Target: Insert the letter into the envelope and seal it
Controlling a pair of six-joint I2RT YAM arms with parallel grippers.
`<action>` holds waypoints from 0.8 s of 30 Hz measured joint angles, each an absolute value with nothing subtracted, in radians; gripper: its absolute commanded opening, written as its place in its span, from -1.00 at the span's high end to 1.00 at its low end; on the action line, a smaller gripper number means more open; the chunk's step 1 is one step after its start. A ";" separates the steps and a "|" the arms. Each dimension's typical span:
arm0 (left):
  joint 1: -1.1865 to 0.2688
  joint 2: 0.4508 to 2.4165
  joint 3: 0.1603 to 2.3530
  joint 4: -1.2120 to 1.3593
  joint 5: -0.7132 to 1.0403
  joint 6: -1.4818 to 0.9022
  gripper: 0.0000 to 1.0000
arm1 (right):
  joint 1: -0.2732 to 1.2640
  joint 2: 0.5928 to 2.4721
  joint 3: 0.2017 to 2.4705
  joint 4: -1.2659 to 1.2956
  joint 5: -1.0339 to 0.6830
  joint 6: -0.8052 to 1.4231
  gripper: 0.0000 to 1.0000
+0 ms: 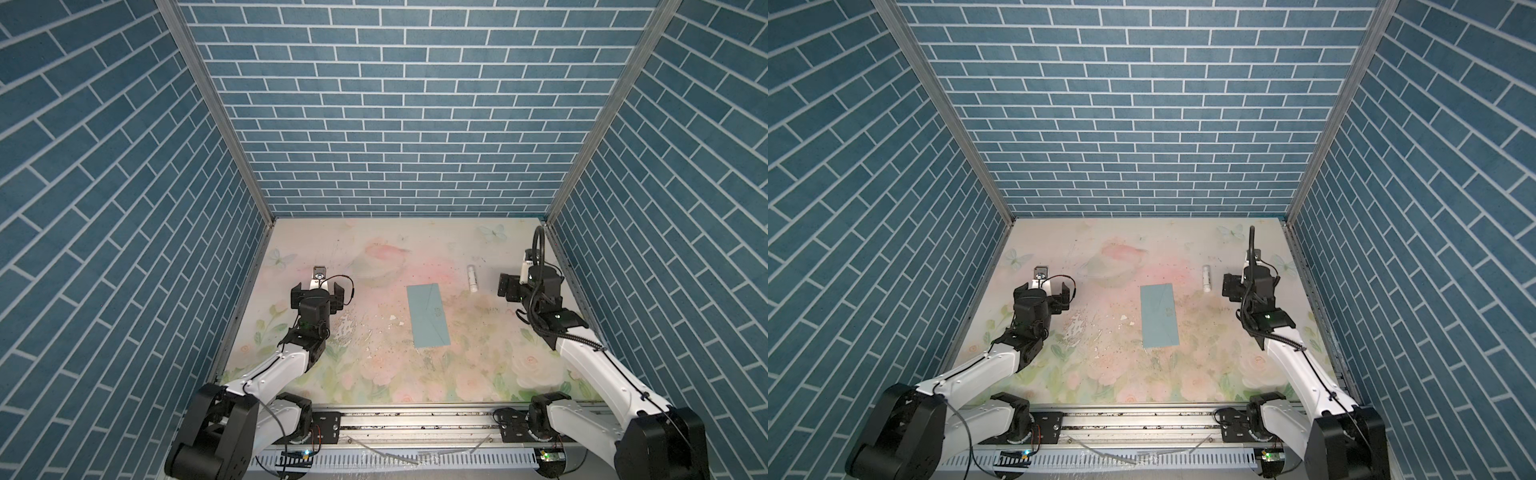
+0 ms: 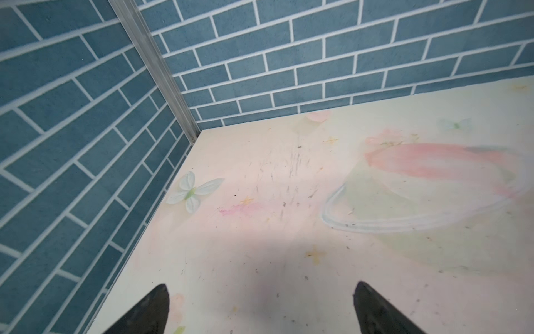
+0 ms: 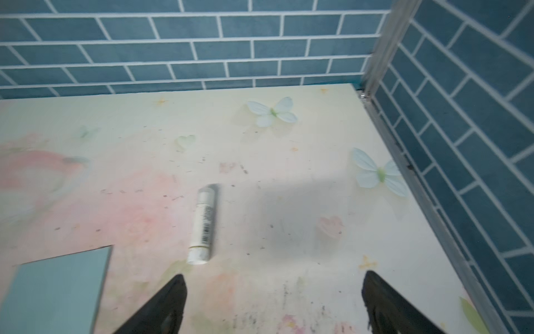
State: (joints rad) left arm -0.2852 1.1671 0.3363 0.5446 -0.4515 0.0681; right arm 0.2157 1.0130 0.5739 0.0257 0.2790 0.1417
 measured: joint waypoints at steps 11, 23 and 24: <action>-0.209 1.379 0.296 0.852 -0.451 0.147 -0.99 | 0.115 1.214 0.328 0.465 0.408 0.065 -0.97; -0.125 1.506 0.301 0.955 -0.313 0.116 -0.99 | 0.005 1.367 0.366 0.628 0.261 0.027 -0.97; -0.124 1.510 0.304 0.955 -0.306 0.115 -0.99 | -0.010 1.365 0.366 0.629 0.239 0.029 -0.97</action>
State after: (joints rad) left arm -0.1238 1.5101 0.3042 0.9546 -0.3058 0.1146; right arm -0.0101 1.3647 0.3664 0.6292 0.2390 0.0288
